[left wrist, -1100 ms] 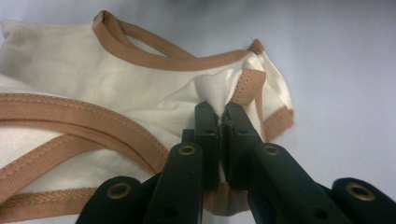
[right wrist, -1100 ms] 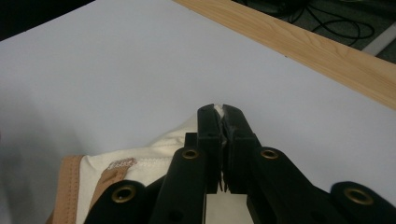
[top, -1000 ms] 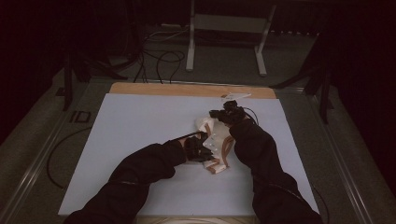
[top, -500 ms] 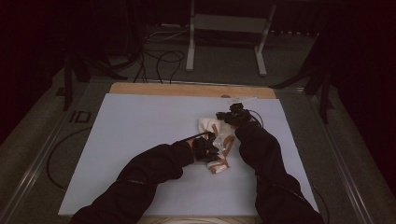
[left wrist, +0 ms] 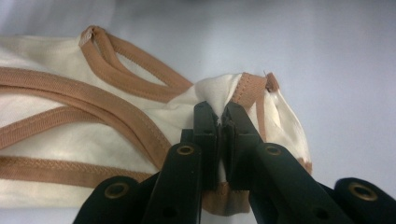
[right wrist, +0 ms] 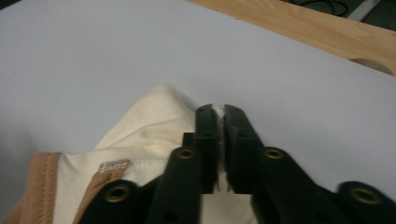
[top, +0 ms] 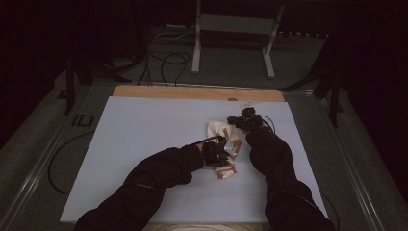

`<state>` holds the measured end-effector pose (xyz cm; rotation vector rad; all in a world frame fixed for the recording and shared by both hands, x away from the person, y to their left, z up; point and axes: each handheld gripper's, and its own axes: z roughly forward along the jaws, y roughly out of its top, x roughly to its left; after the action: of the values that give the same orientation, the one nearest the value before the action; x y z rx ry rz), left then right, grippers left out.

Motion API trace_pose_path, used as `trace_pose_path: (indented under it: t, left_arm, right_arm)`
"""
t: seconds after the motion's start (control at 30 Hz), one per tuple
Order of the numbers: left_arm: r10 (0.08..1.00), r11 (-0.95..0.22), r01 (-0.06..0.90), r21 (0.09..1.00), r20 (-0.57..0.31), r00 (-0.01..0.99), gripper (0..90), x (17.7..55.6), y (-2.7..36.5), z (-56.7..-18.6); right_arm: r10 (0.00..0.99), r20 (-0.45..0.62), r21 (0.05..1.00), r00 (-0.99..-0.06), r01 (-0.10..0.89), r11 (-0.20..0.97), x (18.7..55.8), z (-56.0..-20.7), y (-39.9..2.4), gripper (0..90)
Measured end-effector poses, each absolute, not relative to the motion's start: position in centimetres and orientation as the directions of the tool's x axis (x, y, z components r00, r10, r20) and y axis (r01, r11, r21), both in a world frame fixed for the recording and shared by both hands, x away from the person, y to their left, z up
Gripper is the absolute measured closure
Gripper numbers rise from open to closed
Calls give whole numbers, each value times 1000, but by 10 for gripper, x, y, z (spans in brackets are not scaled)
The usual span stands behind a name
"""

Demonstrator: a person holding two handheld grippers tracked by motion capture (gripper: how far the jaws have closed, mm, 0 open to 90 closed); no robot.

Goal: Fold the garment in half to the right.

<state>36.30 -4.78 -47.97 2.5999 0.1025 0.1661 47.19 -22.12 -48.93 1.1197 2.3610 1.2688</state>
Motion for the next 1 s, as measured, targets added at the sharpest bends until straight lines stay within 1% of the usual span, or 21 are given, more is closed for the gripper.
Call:
trace_pose_path:
  t: [0.1,0.27,0.33,0.4,0.47,0.5,0.53,0.57,0.6,0.67,0.8,0.83,0.87,0.9,1.0]
  left_arm:
    - [102,-863,39,504,98,990,854,365,-53,-479]
    - [107,-852,38,522,104,989,841,367,-61,-475]
    - [106,-850,35,526,105,989,811,366,-63,-474]
    - [99,-834,30,551,95,991,783,366,-68,-470]
    - [97,-818,29,574,87,992,752,364,-71,-468]
    - [92,-813,21,581,93,991,716,363,-73,-467]
    - [92,-813,21,581,93,991,652,363,-73,-467]
    - [101,-801,15,598,111,989,652,360,-73,-464]
    - [104,-797,15,604,112,988,548,360,-73,-463]
    - [131,-779,33,626,111,985,421,359,-69,-460]
    - [175,-745,81,662,76,982,268,360,-58,-453]
    - [168,-738,81,670,67,983,215,360,-54,-451]
    - [169,-730,79,679,67,983,141,359,-50,-450]
    - [179,-722,79,687,75,981,134,358,-46,-448]
    - [193,-702,98,705,56,980,24,356,-33,-442]
  right_arm:
    - [728,158,789,-667,528,313,471,-489,-227,528]
    - [739,176,796,-650,536,282,470,-485,-239,322]
    - [743,194,800,-641,541,258,470,-483,-242,262]
    - [740,202,808,-642,537,245,470,-481,-244,199]
    - [734,211,810,-646,536,239,469,-479,-245,180]
    - [734,209,810,-646,535,240,468,-478,-245,173]
    - [734,209,810,-646,535,240,468,-478,-245,173]
    - [733,205,813,-649,530,242,468,-477,-245,162]
    - [723,208,815,-659,525,244,467,-475,-245,140]
    - [723,201,817,-661,520,249,466,-474,-244,134]
    - [726,169,818,-667,506,274,463,-469,-242,130]
    - [726,162,820,-668,501,278,463,-468,-241,129]
    - [727,162,820,-667,501,276,462,-466,-241,129]
    - [726,162,820,-669,501,278,461,-465,-241,129]
    - [723,153,822,-674,492,285,460,-460,-241,126]
